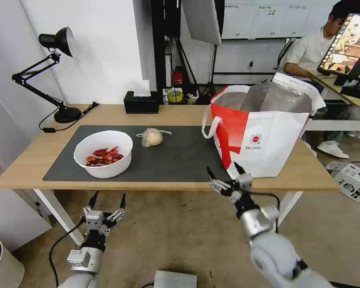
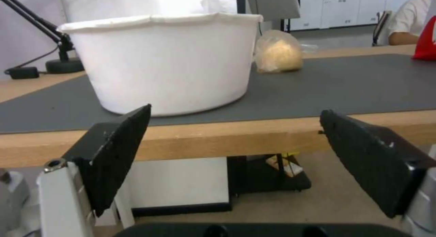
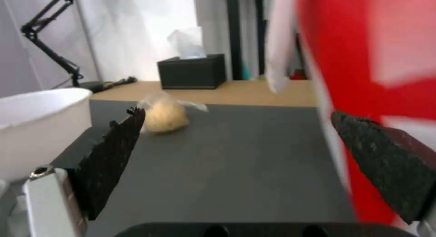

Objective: Pick up the trash from the table and place it into the takeout bag.

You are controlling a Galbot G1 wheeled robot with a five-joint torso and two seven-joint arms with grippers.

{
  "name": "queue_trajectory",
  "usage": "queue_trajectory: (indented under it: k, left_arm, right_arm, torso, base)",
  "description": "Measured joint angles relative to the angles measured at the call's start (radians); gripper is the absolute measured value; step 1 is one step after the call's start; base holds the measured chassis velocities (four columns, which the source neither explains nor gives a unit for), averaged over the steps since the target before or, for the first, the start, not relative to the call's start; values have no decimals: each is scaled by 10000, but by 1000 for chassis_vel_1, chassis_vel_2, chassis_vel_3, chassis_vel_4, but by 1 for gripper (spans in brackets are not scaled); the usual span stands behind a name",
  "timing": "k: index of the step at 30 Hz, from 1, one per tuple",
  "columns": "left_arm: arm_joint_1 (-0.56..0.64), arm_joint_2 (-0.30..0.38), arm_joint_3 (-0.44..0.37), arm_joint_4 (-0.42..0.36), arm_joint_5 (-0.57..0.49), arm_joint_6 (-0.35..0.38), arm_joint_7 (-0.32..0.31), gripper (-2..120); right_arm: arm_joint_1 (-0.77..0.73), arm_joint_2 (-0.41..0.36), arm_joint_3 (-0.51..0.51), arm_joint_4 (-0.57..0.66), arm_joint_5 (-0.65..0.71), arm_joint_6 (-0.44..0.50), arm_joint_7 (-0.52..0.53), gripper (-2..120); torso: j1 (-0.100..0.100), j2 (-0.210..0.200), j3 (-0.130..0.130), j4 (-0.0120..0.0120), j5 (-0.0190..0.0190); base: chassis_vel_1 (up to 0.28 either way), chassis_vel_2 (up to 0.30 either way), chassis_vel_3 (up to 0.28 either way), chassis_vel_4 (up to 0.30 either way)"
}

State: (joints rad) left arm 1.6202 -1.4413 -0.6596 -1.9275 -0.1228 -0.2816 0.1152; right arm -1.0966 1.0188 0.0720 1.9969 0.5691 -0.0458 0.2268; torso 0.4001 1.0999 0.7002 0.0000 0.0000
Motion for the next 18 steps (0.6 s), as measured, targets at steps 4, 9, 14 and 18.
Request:
queue_trajectory:
  k: [4, 9, 14, 18]
  left_arm:
    - [49, 1, -70, -45, -2, 0, -1, 100]
    - [112, -44, -172, -81, -6, -4, -4, 100]
    - [142, -60, -222, -85, -14, -19, -2, 100]
    - [123, -68, -247, -77, -29, -28, -6, 100]
  right_arm:
    - [1732, 131, -1145, -744, 631, -471, 423, 100]
    - [3471, 659, -2523, -1958, 1004, -718, 946, 100]
    - [4668, 1146, -3238, -3082, 1042, -718, 1189, 100]
    - [6087, 1873, -3952, -4700, 1050, -639, 1388, 100]
  torso:
    - [1, 0, 1, 0, 0]
    - [1, 0, 0, 0, -1]
    - [0, 0, 0, 1, -1]
    - [1, -1, -1, 0, -3]
  base:
    - [0, 0, 0, 0]
    - [0, 0, 0, 0]
    - [0, 0, 0, 0]
    - [0, 0, 0, 0]
